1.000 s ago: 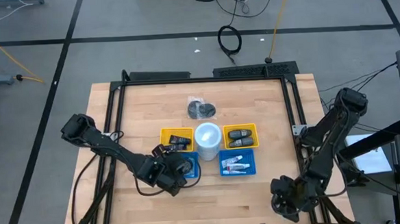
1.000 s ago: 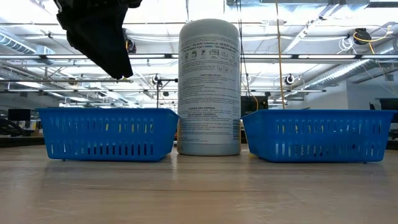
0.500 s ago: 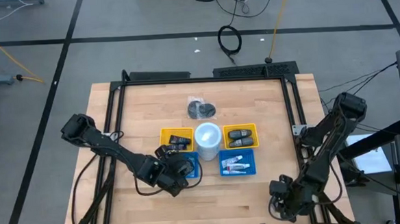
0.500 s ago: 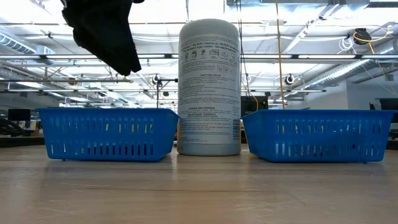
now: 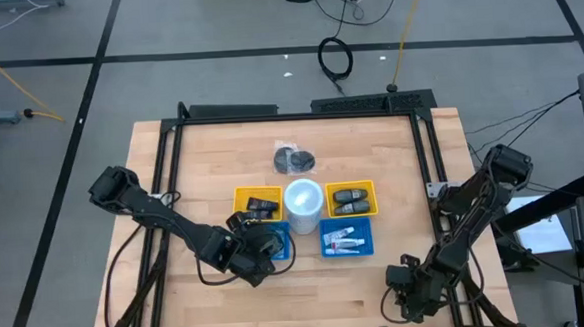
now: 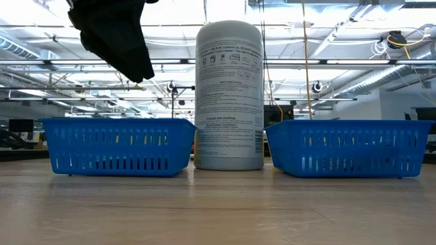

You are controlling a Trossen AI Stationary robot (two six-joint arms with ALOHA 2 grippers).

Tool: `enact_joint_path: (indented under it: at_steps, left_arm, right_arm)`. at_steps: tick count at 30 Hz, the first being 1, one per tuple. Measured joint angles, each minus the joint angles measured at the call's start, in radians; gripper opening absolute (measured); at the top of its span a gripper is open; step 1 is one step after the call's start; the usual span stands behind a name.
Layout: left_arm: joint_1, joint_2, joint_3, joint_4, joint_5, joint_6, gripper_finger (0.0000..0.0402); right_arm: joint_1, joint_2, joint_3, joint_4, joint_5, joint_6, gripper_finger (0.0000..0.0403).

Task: Pick & Place Travel size toiletries
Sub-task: Put the hairbrush into the left blue bin

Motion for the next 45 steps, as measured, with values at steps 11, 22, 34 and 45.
enact_joint_path:
  at_steps: [11, 22, 34, 45]
  left_arm:
    - [0.000, 0.000, 0.000, 0.000, 0.000, -0.007, 0.0232]
    - [0.000, 0.000, 0.000, 0.000, 0.000, -0.008, 0.0232]
    - [0.000, 0.000, 0.000, 0.000, 0.000, -0.008, 0.0232]
    - [0.000, 0.000, 0.000, 0.000, 0.000, -0.008, 0.0232]
  right_arm:
    - [-0.006, 0.008, 0.034, 0.008, 0.004, -0.056, 0.0170]
    - [-0.030, 0.008, 0.064, -0.084, -0.042, -0.078, 0.0142]
    - [-0.020, 0.010, 0.064, -0.086, -0.075, -0.045, 0.0106]
    - [0.005, 0.105, 0.069, -0.079, -0.113, -0.038, 0.0084]
